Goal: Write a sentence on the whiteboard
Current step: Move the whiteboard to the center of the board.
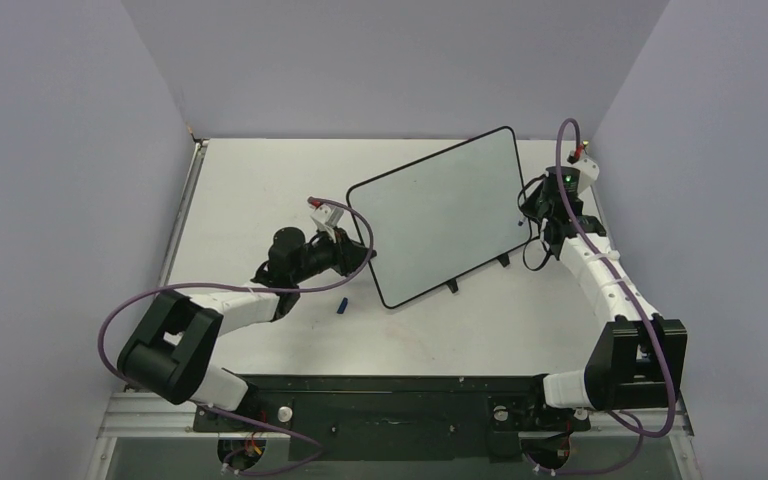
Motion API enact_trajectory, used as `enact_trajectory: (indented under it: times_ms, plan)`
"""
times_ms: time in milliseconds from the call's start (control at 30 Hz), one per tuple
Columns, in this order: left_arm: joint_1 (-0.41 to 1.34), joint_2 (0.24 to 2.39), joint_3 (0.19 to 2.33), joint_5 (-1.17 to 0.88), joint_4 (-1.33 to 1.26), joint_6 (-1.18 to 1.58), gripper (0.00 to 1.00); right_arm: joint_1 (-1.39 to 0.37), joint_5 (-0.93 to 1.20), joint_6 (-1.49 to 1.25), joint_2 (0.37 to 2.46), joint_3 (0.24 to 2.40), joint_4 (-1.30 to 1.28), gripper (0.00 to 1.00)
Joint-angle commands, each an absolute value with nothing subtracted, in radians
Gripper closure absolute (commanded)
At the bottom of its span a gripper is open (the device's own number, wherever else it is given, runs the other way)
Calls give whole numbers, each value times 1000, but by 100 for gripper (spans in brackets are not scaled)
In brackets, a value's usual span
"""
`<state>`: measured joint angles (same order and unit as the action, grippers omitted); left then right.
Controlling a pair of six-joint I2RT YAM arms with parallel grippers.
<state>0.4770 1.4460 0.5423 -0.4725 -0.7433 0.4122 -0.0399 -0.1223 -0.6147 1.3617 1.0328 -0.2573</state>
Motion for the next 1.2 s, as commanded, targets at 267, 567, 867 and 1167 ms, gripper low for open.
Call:
enact_trajectory:
  times_ms: [267, 567, 867, 1167]
  plan:
    - [485, 1503, 564, -452, -766, 301, 100, -3, -84, -609, 1357, 1057, -231, 100]
    - [479, 1533, 563, -420, -768, 286, 89, -4, -80, -603, 1297, 1029, -259, 100]
    - [476, 1524, 560, -411, -767, 272, 80, -3, -79, -601, 1288, 1025, -262, 100]
    - [476, 1515, 562, -408, -762, 263, 73, -3, -75, -603, 1301, 1028, -262, 100]
